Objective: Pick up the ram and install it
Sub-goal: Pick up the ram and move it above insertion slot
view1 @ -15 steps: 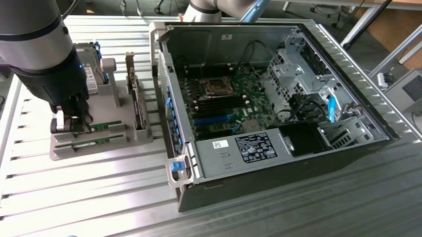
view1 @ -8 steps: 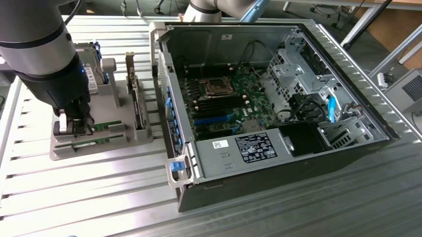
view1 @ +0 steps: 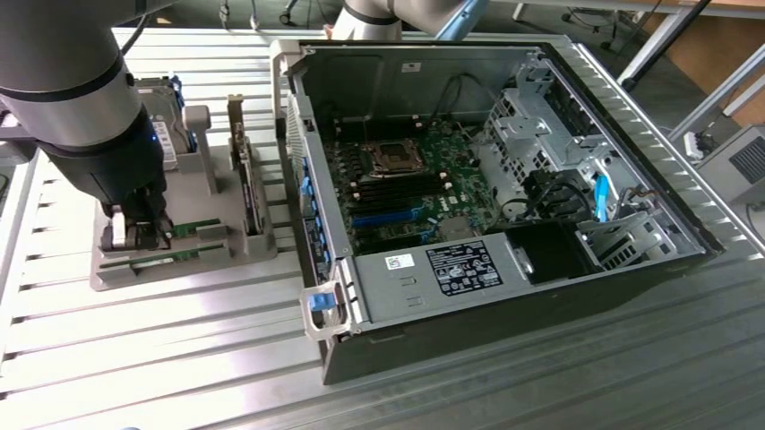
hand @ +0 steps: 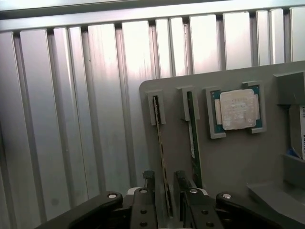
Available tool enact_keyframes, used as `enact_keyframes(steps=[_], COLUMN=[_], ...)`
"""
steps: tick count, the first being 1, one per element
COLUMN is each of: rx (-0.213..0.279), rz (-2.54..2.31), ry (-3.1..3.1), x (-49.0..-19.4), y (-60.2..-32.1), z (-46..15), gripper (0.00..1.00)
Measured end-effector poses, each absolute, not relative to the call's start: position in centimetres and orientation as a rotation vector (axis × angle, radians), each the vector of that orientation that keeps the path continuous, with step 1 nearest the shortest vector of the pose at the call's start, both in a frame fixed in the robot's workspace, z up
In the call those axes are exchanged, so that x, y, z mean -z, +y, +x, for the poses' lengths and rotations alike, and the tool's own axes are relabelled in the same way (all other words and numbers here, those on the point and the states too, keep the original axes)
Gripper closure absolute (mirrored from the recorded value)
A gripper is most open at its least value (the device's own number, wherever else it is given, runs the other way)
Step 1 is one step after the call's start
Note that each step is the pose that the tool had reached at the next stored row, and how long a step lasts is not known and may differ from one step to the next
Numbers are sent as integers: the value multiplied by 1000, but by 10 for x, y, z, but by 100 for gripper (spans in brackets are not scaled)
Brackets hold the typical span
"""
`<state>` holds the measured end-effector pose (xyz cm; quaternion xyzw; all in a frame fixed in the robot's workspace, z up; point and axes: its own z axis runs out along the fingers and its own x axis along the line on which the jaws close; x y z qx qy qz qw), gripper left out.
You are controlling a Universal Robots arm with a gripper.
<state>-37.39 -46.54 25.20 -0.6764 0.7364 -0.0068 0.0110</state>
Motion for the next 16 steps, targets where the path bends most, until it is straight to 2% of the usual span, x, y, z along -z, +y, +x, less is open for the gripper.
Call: enact_keyframes(steps=[16], rx=[21], rz=[-2112], ry=[2296], x=[-236], y=[-465], z=[-377], gripper=[71])
